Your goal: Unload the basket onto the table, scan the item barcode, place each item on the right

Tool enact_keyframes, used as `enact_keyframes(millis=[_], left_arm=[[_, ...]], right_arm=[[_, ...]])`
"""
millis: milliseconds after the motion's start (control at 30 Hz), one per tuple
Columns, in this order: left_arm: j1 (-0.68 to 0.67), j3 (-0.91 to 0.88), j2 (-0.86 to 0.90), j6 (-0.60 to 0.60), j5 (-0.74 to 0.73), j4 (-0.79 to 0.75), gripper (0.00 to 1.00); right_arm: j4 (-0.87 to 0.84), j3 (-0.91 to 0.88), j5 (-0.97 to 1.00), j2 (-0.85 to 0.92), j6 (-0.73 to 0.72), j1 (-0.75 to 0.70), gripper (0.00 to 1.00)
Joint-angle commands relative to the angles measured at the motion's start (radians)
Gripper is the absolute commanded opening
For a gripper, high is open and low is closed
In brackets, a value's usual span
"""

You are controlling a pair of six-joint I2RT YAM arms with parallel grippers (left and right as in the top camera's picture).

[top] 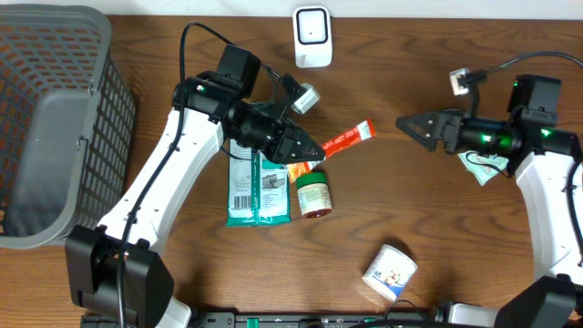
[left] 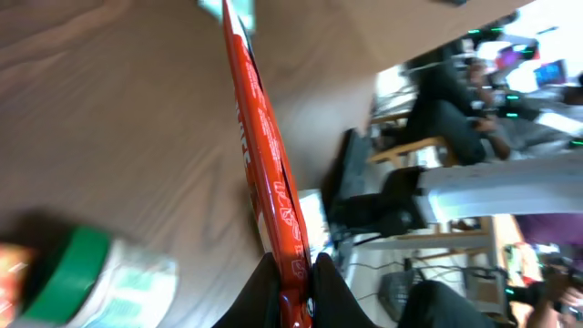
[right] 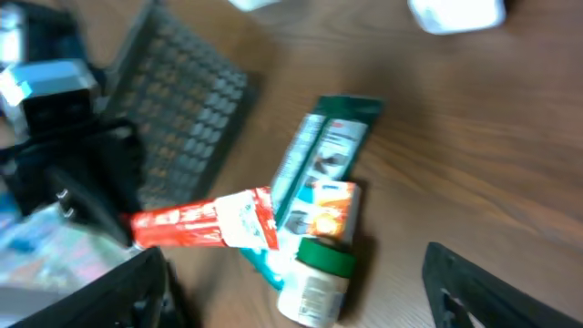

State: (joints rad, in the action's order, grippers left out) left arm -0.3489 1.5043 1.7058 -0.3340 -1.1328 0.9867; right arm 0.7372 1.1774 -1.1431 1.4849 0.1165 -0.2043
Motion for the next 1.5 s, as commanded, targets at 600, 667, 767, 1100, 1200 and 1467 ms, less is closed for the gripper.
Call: enact_keyframes(millis=[600,667,767,1100,1200,1467], left_arm=[[-0.004,0.03,0.009,-0.04,-0.225,-0.021,0.06],[-0.004,0.03,0.009,-0.04,-0.225,-0.024,0.07],[-0.004,0.03,0.009,-0.04,-0.225,-0.024,0.07],[-0.004,0.03,0.009,-0.04,-0.217,-0.032,0.07],[-0.004,0.03,0.009,-0.039,-0.193,-0.048,0.16],[-0.004,0.029,0.009,-0.039,0.072,-0.12,0.65]], right_arm=[[-0.034,0.011,-0.212,-0.007,0.127,0.181,0.68],[-0.039,0.011,-0.212,-0.007,0.127,0.199,0.65],[-0.046,0.011,-0.212,-0.007,0.127,0.218,0.58],[-0.046,0.011,-0.212,-0.007,0.127,0.219,0.15],[-0.046,0.011,-0.208,-0.007,0.127,0.219,0.01],[-0.046,0.011,-0.208,-0.007,0.126,0.219,0.01]])
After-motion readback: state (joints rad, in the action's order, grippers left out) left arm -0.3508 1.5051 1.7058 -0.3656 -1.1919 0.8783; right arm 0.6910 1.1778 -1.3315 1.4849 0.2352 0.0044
